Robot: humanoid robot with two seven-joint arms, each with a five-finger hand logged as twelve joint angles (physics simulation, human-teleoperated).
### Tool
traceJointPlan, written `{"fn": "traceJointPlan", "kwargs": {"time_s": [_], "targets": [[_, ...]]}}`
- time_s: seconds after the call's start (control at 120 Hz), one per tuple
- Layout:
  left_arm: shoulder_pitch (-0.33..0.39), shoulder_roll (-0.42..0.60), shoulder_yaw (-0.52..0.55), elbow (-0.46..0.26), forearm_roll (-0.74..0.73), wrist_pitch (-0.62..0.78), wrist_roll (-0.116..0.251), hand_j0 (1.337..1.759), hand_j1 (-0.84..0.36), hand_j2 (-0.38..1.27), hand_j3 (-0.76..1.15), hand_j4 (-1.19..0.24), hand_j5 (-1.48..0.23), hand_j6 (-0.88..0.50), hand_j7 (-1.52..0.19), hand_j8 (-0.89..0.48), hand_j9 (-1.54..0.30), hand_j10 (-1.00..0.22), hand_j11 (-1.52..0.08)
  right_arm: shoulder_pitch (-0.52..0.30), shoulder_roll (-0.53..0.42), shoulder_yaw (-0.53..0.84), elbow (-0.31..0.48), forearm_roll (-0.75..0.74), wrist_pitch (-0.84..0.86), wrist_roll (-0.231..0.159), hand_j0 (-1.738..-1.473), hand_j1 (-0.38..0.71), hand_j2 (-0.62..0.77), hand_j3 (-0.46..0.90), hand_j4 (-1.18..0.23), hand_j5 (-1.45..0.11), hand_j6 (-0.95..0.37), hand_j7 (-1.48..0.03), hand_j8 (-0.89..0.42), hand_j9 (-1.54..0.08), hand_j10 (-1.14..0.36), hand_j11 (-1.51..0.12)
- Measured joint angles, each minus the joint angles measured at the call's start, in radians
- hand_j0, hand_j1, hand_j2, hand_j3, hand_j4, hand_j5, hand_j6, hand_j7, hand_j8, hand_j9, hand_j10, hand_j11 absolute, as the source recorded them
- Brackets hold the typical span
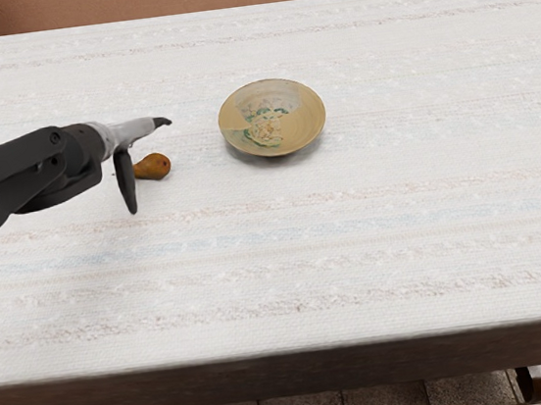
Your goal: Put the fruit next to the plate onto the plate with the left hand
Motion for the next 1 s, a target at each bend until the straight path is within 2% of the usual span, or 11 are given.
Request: {"fn": "traceJointPlan", "kwargs": {"time_s": [0.542,0.825,1.0], "targets": [[0.009,-0.031,0.016,0.026,-0.005,0.127,0.001,1.658,0.31,0.01,0.0,-0.04,-0.04,-0.04,-0.04,-0.04,-0.04,-0.04,-0.04,0.0,0.0,0.0,-0.001,0.0,0.0,-0.001,-1.658,-0.31,-0.01,0.0,-0.03,-0.04,-0.03,-0.04,-0.03,-0.04,-0.03,-0.04],[0.019,-0.029,0.024,0.043,-0.007,0.147,0.037,1.658,0.18,0.03,0.0,-0.15,-0.19,-0.15,-0.19,-0.15,-0.19,-0.14,-0.19,0.0,0.0,-0.001,-0.001,0.0,0.0,-0.002,-1.658,-0.31,-0.01,0.0,-0.03,-0.04,-0.03,-0.04,-0.03,-0.04,-0.03,-0.04],[0.002,-0.036,0.024,0.048,-0.008,0.149,0.045,1.658,0.14,0.04,0.0,-0.18,-0.23,-0.18,-0.23,-0.18,-0.23,-0.18,-0.23,-0.002,0.0,-0.001,-0.002,0.001,0.0,-0.001,-1.658,-0.31,-0.01,0.0,-0.03,-0.04,-0.03,-0.04,-0.03,-0.04,-0.03,-0.04]]}}
